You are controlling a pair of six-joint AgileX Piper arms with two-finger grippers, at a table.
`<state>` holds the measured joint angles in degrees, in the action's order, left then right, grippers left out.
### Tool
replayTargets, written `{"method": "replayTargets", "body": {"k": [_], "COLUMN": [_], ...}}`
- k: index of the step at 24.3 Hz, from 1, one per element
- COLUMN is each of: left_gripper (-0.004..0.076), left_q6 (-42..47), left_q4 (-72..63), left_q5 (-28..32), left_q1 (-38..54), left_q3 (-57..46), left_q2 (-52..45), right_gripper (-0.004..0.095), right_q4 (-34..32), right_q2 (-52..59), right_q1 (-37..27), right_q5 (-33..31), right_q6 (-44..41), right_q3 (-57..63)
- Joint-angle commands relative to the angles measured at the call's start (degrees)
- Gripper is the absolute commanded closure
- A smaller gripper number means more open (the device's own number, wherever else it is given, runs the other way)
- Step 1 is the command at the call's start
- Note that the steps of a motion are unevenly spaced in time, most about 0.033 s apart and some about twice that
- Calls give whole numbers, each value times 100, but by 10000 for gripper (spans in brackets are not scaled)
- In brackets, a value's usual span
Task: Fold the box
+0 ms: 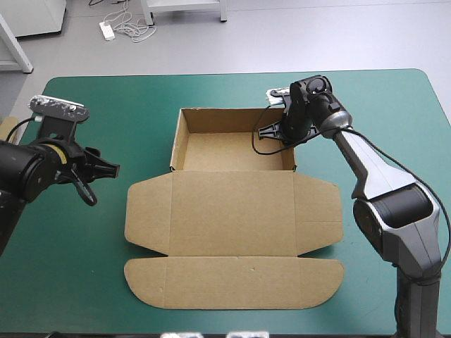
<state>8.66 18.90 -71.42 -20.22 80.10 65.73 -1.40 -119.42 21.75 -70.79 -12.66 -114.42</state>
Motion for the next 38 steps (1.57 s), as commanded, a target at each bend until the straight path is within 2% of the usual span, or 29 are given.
{"method": "replayTargets", "body": {"k": [1, 9, 13, 15, 18, 23, 30, 33, 36, 38], "left_gripper": [346, 346, 346, 346, 346, 346, 346, 346, 346, 346], "left_q6": [112, 112, 112, 112, 112, 91, 91, 91, 91, 91], "left_q4": [131, 155, 155, 155, 155, 249, 305, 305, 305, 305], "left_q5": [-19, 8, -3, -3, -3, -3, -45, -45, -45, -45], "left_q1": [-21, -21, -21, -21, -21, -21, -21, -21, -21, -21], "left_q3": [-108, -142, -142, -142, -142, -142, -142, -142, -142, -142], "left_q2": [-414, -748, -748, -763, -812, -928, -1004, -1004, -1004, -1004], "right_gripper": [925, 927, 926, 925, 925, 925, 911, 778, 566, 461], "right_q4": [25, -893, -893, -853, -706, -850, -561, -550, -578, -594], "right_q2": [252, 402, 570, 661, 732, 919, 930, 943, 1020, 1146], "right_q1": [-32, -236, -986, -1699, -2373, -3463, -3960, -4035, -4073, -4086], "right_q5": [172, -69, -69, -69, -69, -69, -43, -43, -43, -43], "right_q6": [185, 315, 443, 576, 602, 725, 1034, 1083, 1083, 1086], "right_q3": [-171, -403, -392, -379, -378, 359, 834, 846, 846, 846]}}
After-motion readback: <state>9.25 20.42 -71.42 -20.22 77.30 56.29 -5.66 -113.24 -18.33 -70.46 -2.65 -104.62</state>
